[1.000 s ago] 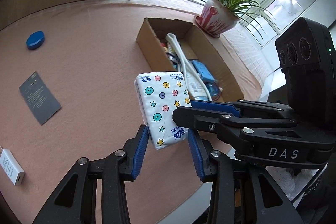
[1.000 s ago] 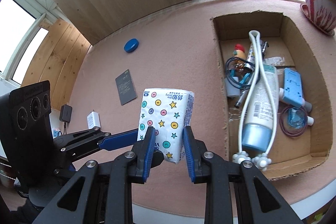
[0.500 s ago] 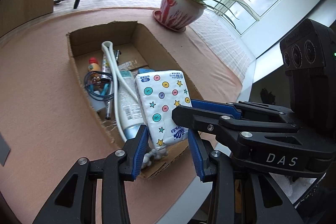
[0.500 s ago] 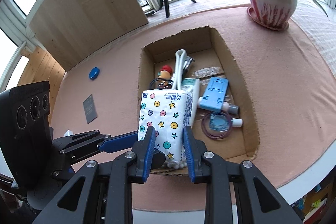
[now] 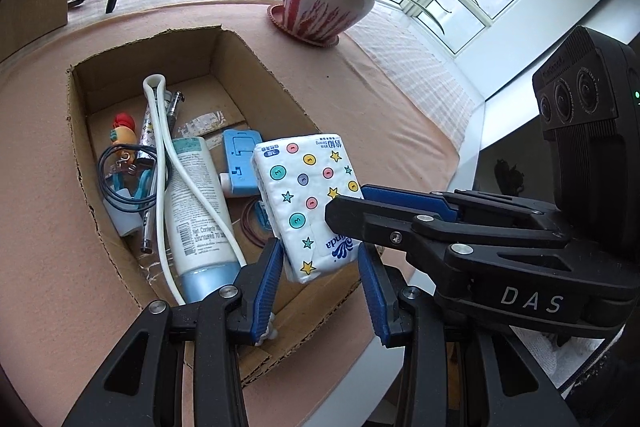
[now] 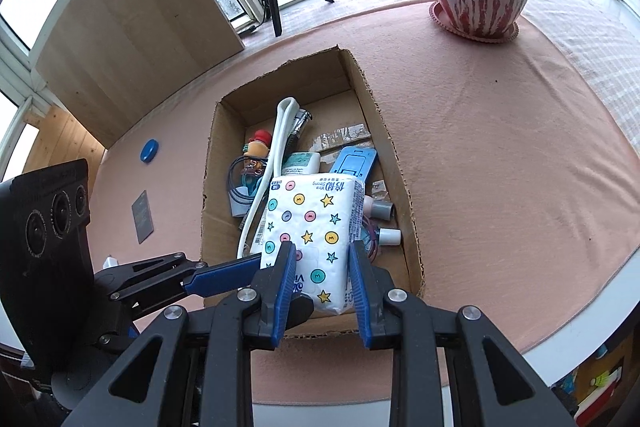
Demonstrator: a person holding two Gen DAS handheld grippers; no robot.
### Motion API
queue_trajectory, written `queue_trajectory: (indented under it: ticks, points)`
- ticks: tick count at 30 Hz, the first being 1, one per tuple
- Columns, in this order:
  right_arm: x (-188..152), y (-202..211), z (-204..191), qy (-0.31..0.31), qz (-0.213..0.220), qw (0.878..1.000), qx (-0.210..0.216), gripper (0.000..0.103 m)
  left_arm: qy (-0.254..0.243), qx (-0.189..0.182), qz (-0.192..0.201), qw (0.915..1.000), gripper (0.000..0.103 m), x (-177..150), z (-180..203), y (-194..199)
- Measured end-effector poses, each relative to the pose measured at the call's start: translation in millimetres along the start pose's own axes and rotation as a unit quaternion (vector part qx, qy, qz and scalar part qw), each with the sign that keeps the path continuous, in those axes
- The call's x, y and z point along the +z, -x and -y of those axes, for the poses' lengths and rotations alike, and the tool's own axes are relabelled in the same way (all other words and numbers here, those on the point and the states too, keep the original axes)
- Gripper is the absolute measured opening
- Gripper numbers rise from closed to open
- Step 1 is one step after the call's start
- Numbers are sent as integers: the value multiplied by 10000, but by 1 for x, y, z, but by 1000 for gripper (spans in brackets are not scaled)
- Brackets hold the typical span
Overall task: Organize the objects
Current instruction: 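Carry the tissue pack over the box and open both tools, then move both tools back to the black printed card on the table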
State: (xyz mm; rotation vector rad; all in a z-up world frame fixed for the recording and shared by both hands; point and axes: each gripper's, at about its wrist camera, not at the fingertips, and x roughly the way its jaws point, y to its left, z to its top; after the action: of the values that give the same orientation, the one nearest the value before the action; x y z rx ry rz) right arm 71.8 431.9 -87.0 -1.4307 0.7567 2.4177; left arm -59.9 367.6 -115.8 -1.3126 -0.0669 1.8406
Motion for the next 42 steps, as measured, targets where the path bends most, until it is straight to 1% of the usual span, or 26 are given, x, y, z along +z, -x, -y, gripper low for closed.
queue_trajectory:
  ticks: [1,2,3,4,5,14,22,25,28,33,38,42]
  points:
    - [0,0,-1,37,48,9999,-92,25,-15,72,52,10000,42,0,0,2]
    - [0,0,-3,87,83,9997,-206,29,-34,166,117,9998,45,0,0,3]
    - [1,-1,-5,145,115,9993,-334,38,-50,228,116,9997,46,0,0,4]
    - [1,-1,-7,172,149,9990,-378,42,-37,260,111,9996,51,1,-2,5]
    - [1,-1,-8,177,175,9990,-381,46,-19,266,112,9996,54,1,-3,6]
    - [7,1,-19,113,315,9989,-326,47,265,387,253,9986,54,-8,-25,36]
    - [7,-6,-56,371,340,9985,-200,47,709,630,482,9943,54,-31,-63,83]
    - [4,-10,-76,542,356,9978,-152,47,883,786,603,9912,54,-41,-80,104]
    - [2,-15,-97,760,452,9959,-205,47,1131,865,718,9872,54,-52,-99,126]
    - [1,-24,-127,925,598,9938,-118,47,1482,1100,898,9787,54,-73,-132,162]
    - [3,-42,-159,1172,482,9919,-14,47,1770,1362,971,9699,55,-97,-162,193]
    - [2,-63,-185,1395,256,9899,54,47,2047,1509,1025,9617,55,-117,-185,213]
